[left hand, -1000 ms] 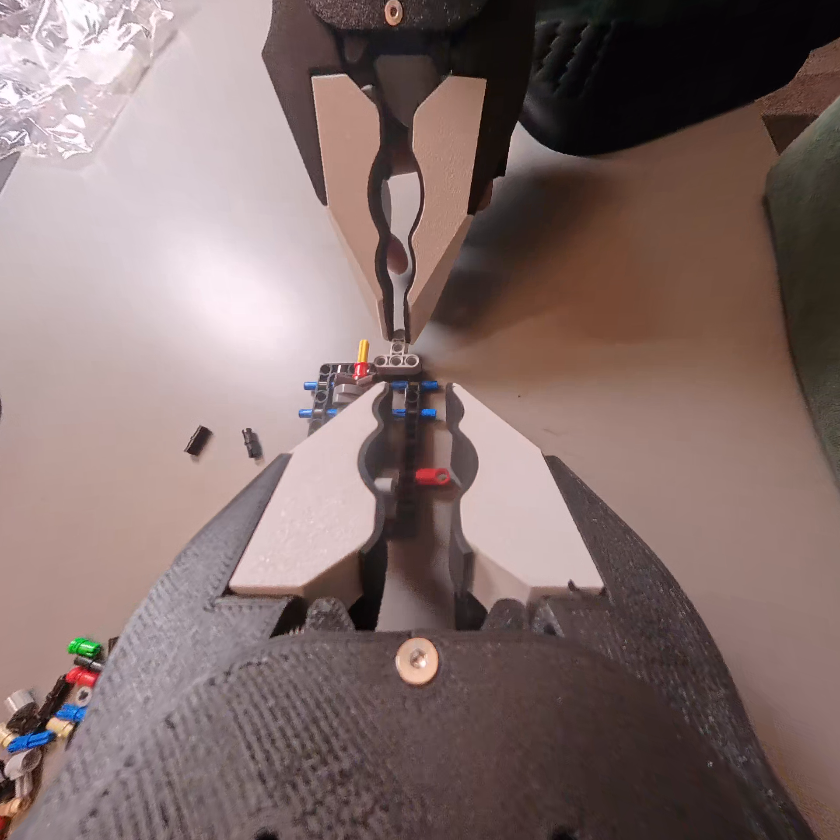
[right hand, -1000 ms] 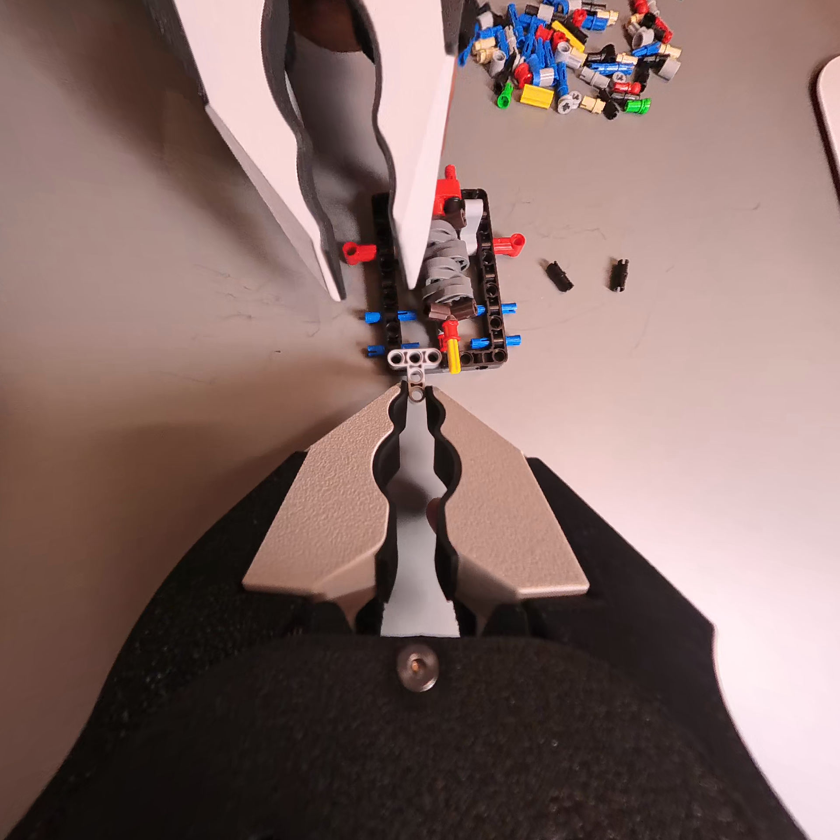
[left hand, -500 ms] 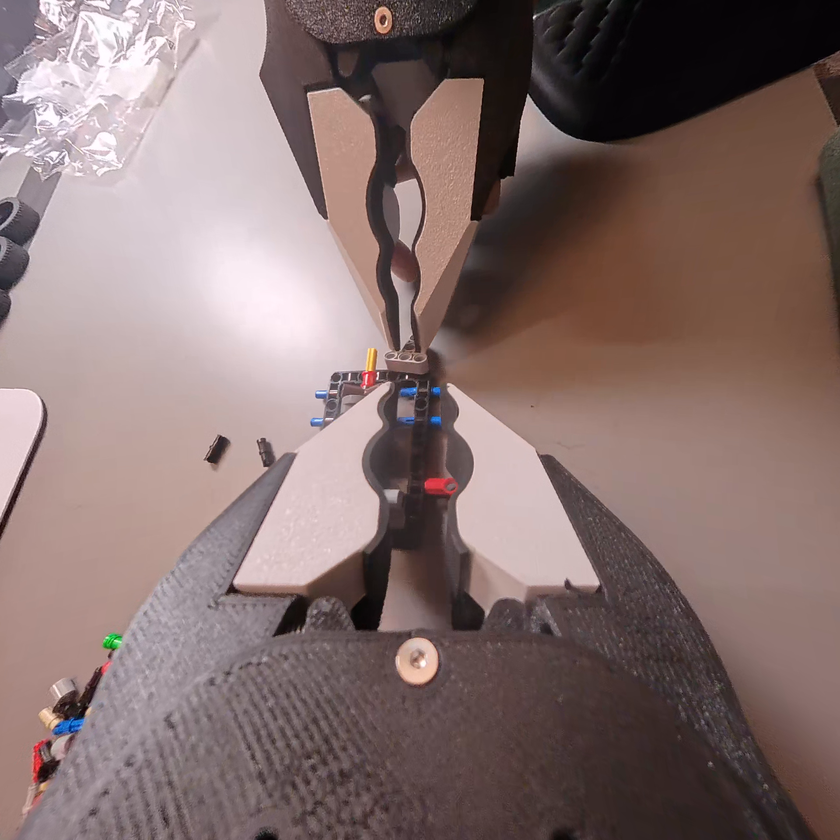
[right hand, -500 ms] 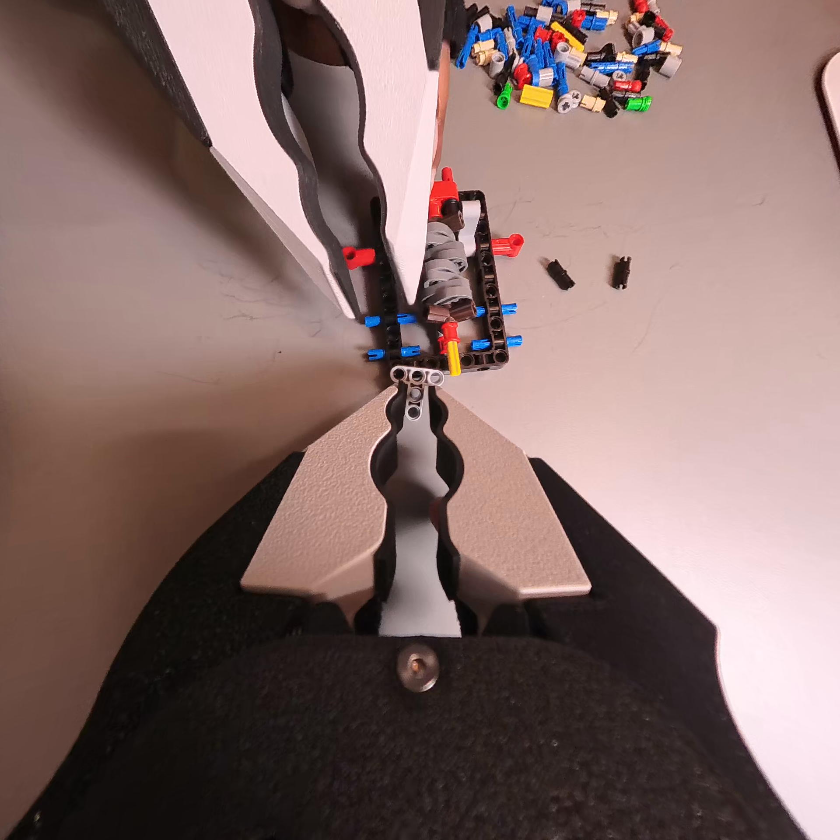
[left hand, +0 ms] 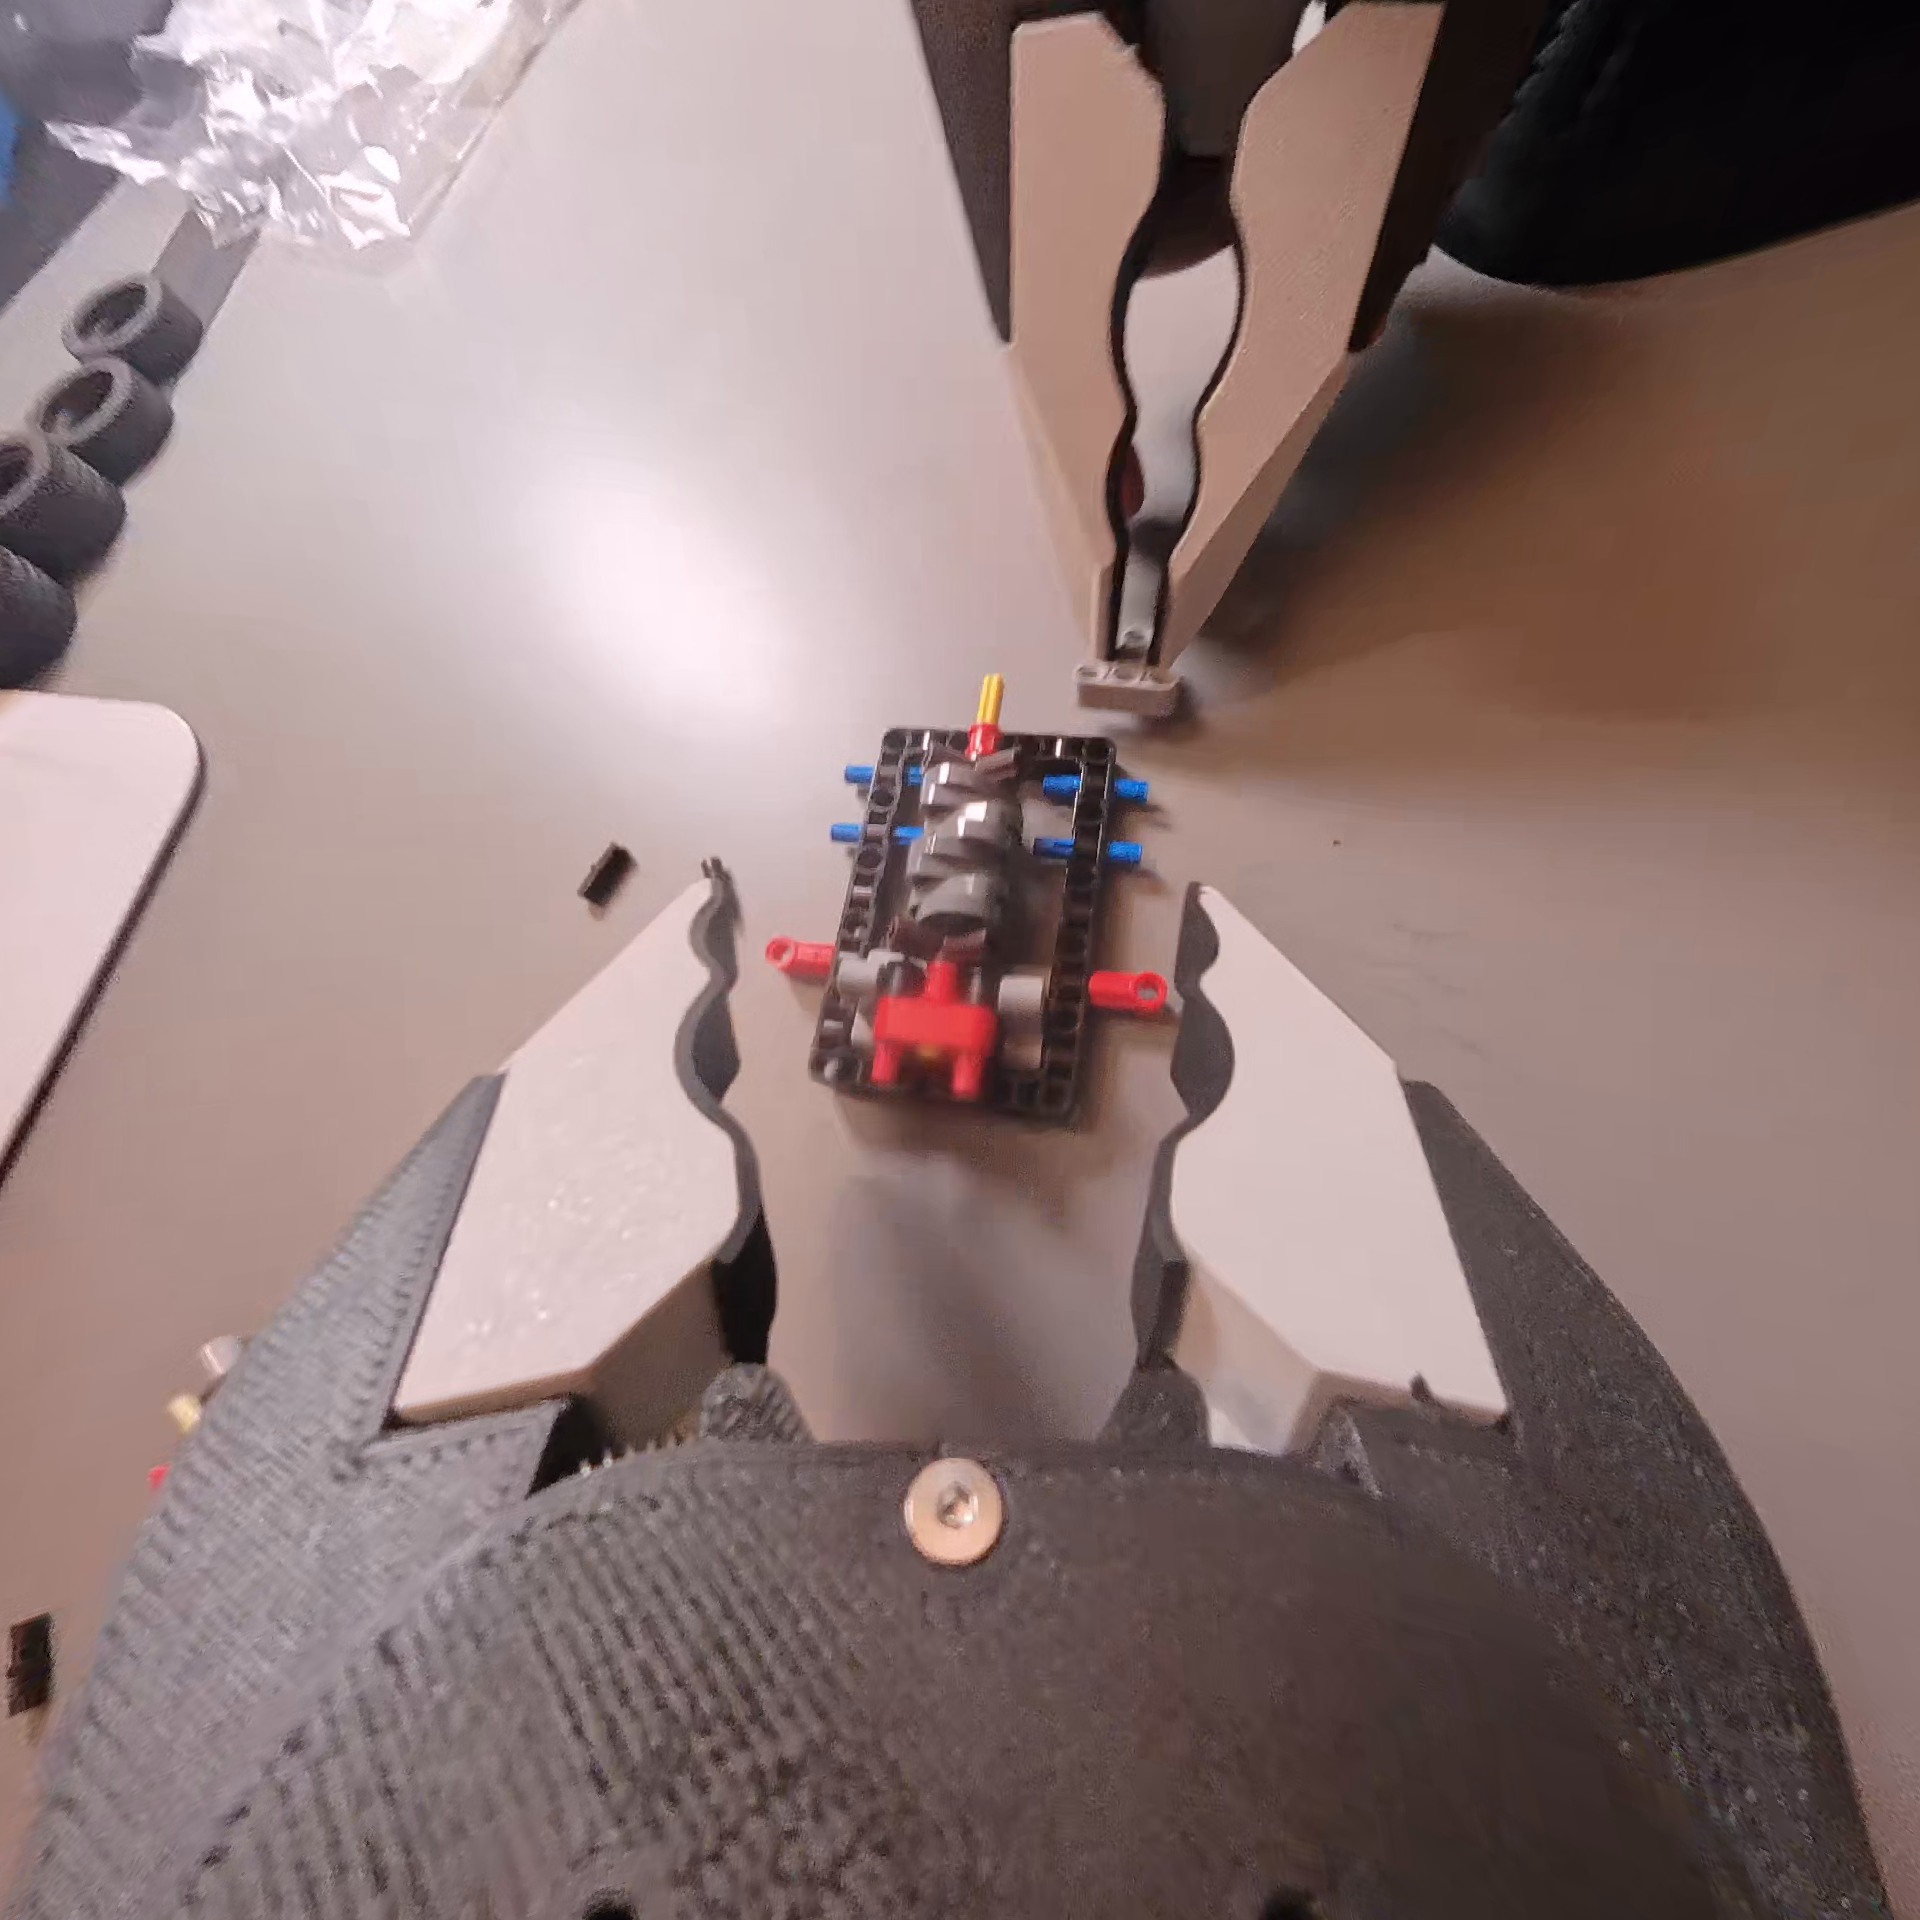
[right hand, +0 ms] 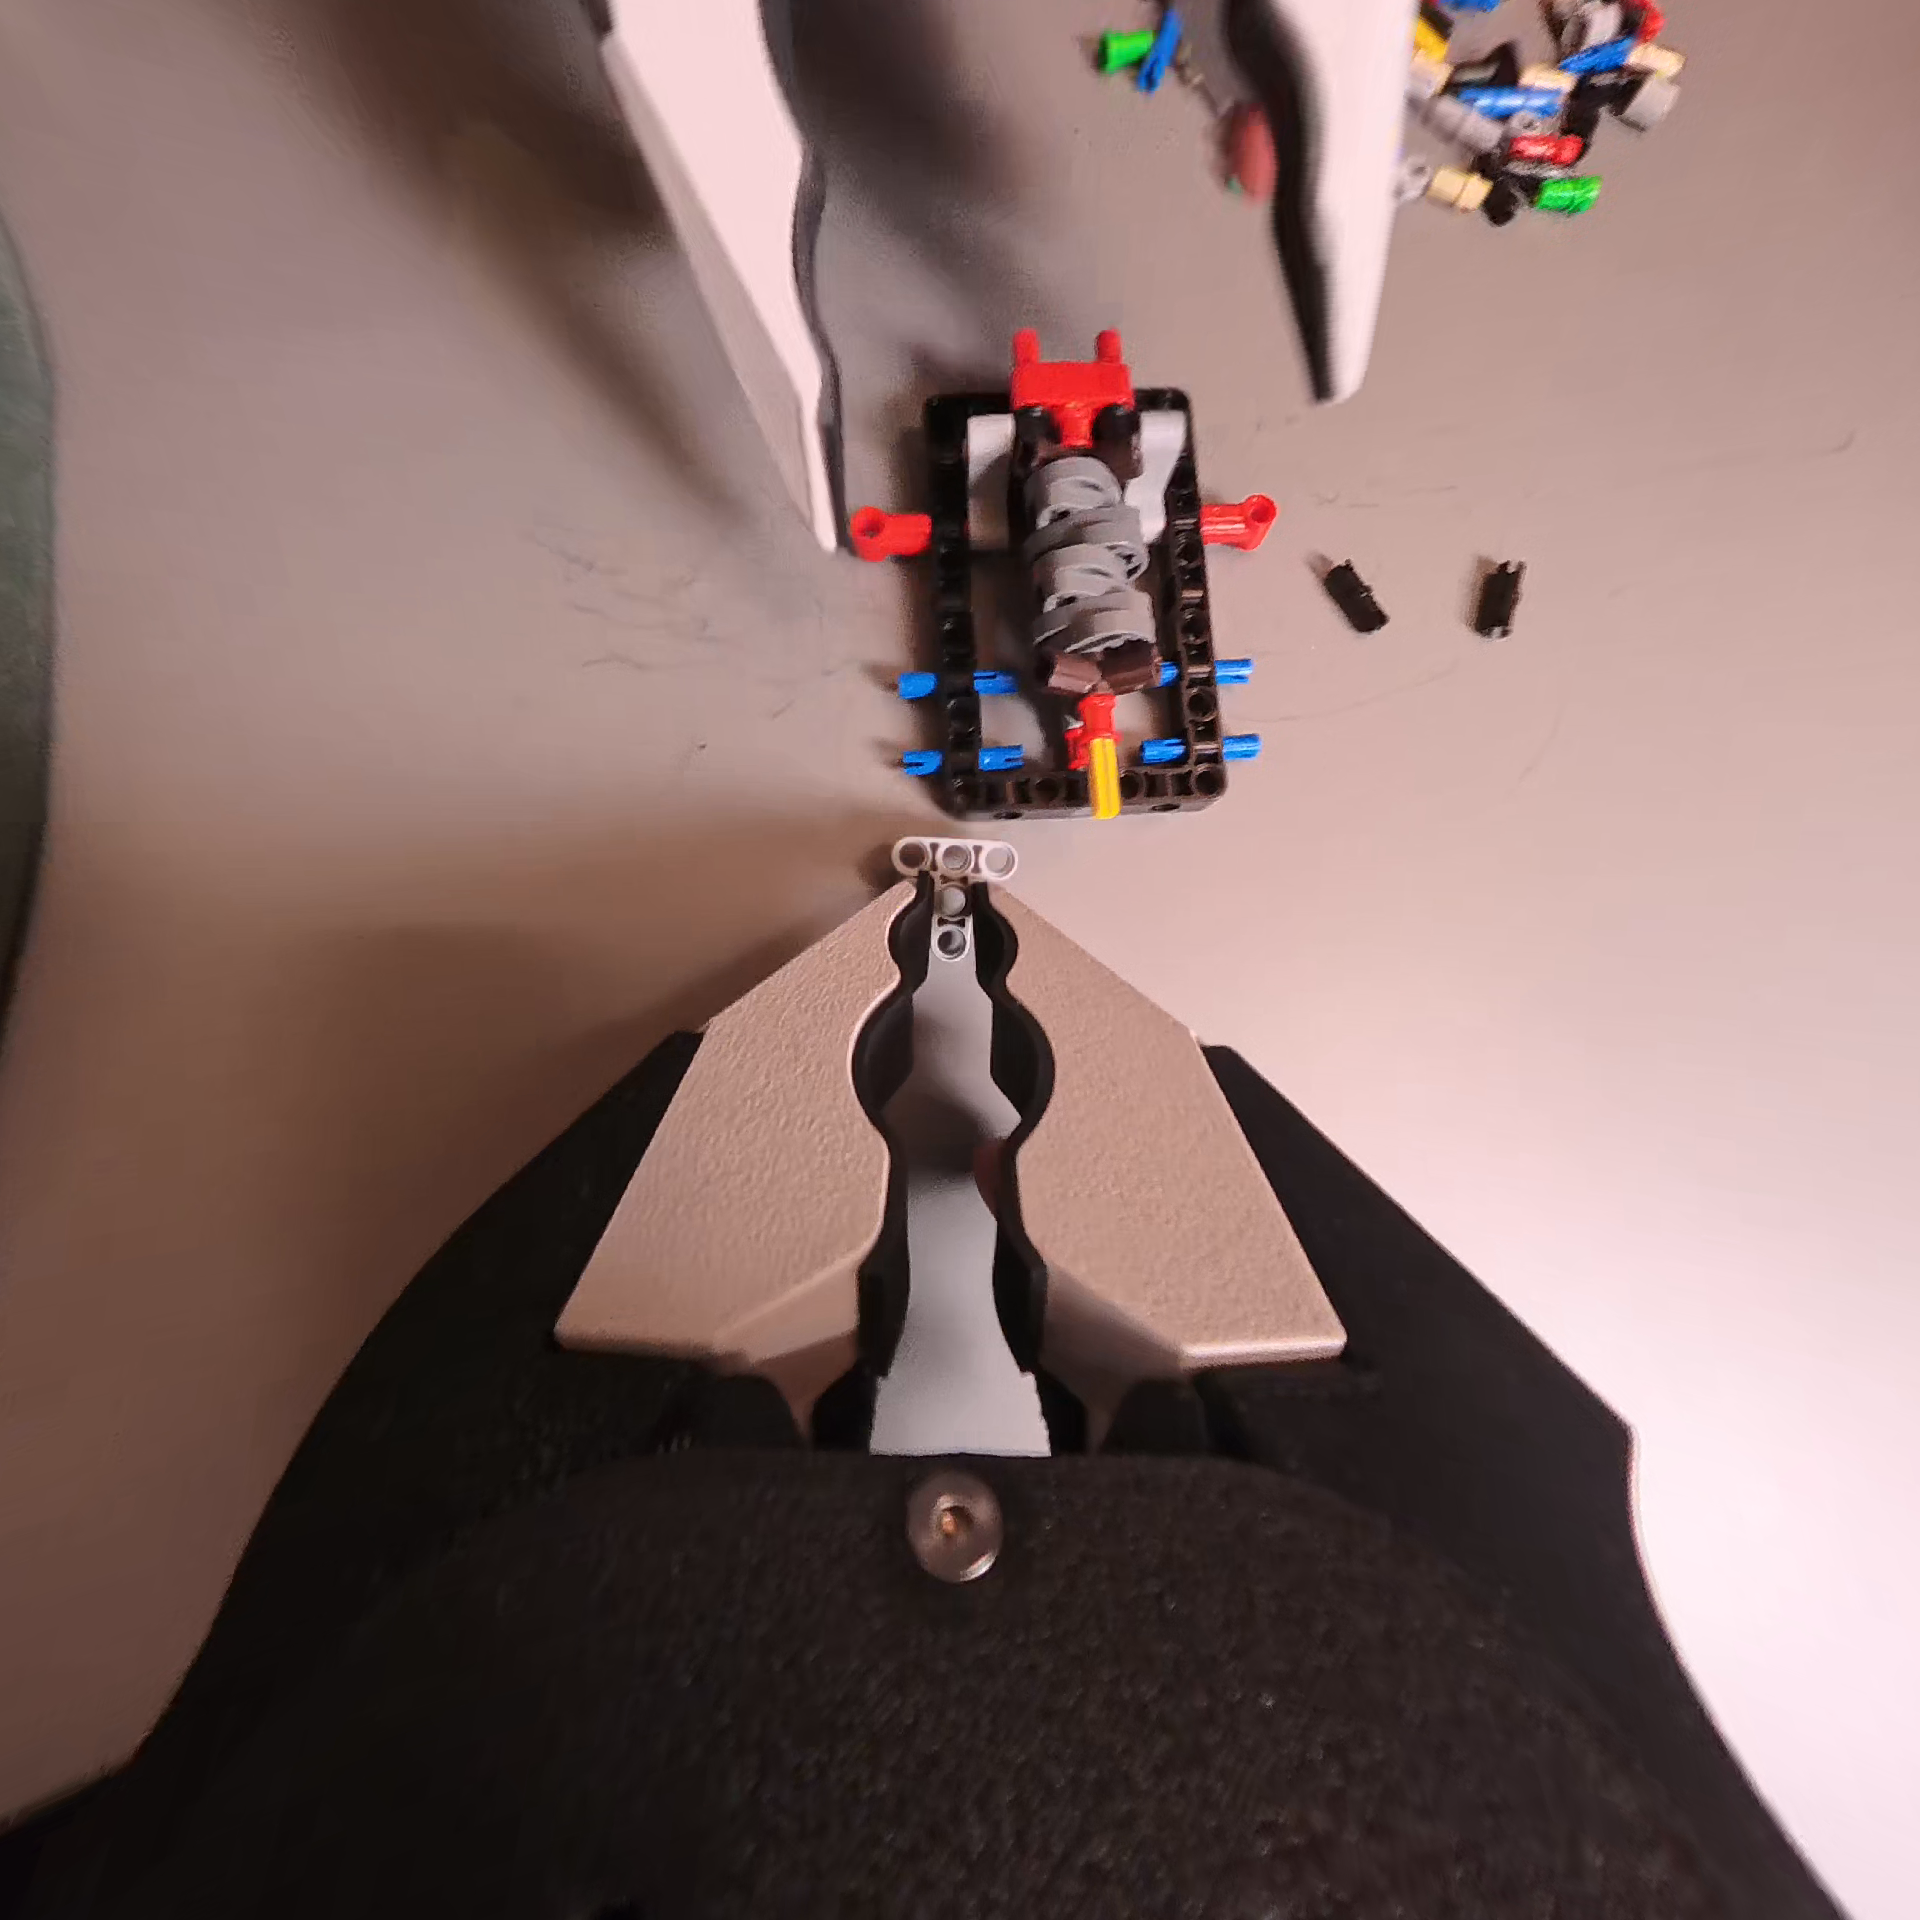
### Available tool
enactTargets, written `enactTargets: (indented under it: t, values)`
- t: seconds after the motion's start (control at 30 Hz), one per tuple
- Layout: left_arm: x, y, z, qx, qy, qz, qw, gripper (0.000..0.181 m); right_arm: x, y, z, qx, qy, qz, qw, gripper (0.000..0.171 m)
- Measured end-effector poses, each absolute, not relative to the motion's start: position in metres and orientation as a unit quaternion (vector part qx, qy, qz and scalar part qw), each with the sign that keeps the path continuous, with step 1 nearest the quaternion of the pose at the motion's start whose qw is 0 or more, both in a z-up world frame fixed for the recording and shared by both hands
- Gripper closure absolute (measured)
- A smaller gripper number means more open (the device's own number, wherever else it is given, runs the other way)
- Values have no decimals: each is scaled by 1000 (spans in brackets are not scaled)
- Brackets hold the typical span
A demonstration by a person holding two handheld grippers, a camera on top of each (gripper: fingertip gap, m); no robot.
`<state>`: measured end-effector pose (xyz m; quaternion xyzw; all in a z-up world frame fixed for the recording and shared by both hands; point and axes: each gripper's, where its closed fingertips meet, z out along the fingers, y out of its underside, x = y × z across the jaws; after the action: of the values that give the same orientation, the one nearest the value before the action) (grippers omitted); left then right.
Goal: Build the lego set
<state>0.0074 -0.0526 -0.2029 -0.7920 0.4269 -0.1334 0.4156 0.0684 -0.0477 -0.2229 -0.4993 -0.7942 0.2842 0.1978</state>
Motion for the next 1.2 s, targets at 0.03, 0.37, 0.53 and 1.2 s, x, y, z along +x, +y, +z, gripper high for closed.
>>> enactTargets:
  t: [0.03, 0.37, 0.53, 1.2]
  values:
    - [4, -55, -206, -798, 424, -145, 403, 92, 72, -51, -223, -497, -799, 283, 187, 166]
    - [-9, -64, -232, -819, 429, -167, 342, 116, 74, -52, -219, -490, -805, 277, 186, 158]
    - [-12, -65, -231, -817, 434, -167, 341, 122, 42, 3, -183, -537, -733, 318, 272, 163]
    - [-50, -64, -192, -804, 360, -238, 410, 127, -29, 22, -214, -525, -783, 245, 229, 168]
